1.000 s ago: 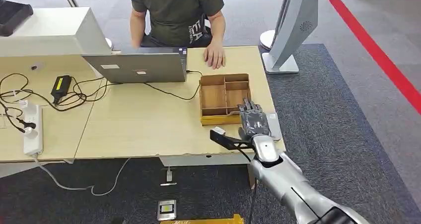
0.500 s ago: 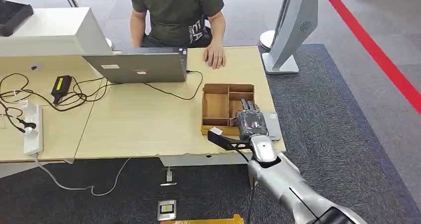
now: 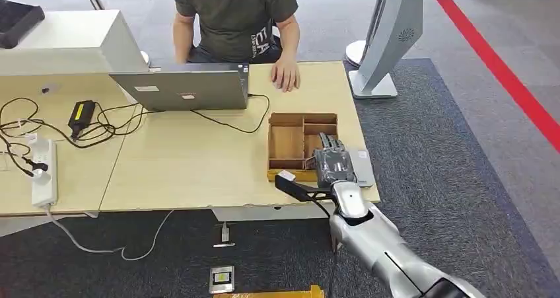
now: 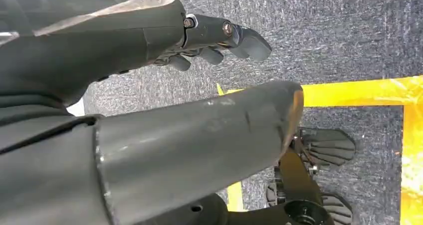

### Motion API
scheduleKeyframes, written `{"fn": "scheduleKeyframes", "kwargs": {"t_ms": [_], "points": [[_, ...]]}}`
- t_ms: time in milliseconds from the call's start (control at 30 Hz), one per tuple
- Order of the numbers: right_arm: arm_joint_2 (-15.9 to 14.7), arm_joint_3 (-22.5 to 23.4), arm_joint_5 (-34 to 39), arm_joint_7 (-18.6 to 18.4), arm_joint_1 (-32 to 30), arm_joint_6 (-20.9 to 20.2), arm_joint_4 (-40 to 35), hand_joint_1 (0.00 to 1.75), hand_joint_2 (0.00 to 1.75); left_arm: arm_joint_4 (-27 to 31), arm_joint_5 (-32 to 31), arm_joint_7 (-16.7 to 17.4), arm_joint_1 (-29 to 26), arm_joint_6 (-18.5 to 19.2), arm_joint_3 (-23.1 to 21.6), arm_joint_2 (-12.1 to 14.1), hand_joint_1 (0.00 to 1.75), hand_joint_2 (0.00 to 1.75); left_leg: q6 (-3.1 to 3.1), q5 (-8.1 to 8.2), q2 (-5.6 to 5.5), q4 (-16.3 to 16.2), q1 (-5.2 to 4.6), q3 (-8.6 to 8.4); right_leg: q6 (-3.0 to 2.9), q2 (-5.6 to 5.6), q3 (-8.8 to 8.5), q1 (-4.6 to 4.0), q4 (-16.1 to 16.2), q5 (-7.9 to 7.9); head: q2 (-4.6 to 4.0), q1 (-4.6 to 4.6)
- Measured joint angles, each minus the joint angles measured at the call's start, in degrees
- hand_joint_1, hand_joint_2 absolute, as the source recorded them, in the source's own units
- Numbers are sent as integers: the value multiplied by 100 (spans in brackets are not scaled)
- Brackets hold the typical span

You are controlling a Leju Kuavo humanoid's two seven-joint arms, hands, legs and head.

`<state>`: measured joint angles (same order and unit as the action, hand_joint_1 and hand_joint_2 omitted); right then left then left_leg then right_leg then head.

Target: Pass the card to the sensor for recognition and then transmit it.

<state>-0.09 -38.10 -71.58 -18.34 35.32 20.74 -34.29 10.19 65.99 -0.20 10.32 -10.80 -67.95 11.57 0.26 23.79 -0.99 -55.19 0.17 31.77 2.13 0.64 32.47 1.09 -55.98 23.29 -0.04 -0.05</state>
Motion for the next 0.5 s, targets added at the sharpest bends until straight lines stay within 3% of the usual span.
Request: {"fn": "scheduleKeyframes", "kwargs": {"t_ms": [67, 167, 333, 500], "points": [[0, 0, -98, -18, 8, 72, -122, 175, 175, 0, -90, 67, 29, -229, -11, -177, 0, 0, 1, -1, 0, -2, -3, 0, 4, 0, 0, 4, 0, -3, 0, -4], [-7, -4, -337, -182, 64, 39, -409, 175, 175, 39, -239, 339, 129, -906, -61, -681, 0, 0, 7, -4, -1, -3, -5, 4, 11, 0, 0, 14, 0, -8, 0, -2], [-210, 7, -792, -378, 151, -208, -1164, 175, 175, 92, -326, 308, 203, -1054, -149, -1135, 0, 0, 11, -3, -1, -15, -6, 8, 17, 1, 0, 16, 3, -11, 0, 22], [-474, 55, -1001, -387, 268, -354, -1924, 175, 175, 90, -363, 306, 226, -1183, -201, -1279, 0, 0, 11, -3, 0, -15, -11, 5, 18, 3, 1, 13, 2, -12, 0, 13]]}}
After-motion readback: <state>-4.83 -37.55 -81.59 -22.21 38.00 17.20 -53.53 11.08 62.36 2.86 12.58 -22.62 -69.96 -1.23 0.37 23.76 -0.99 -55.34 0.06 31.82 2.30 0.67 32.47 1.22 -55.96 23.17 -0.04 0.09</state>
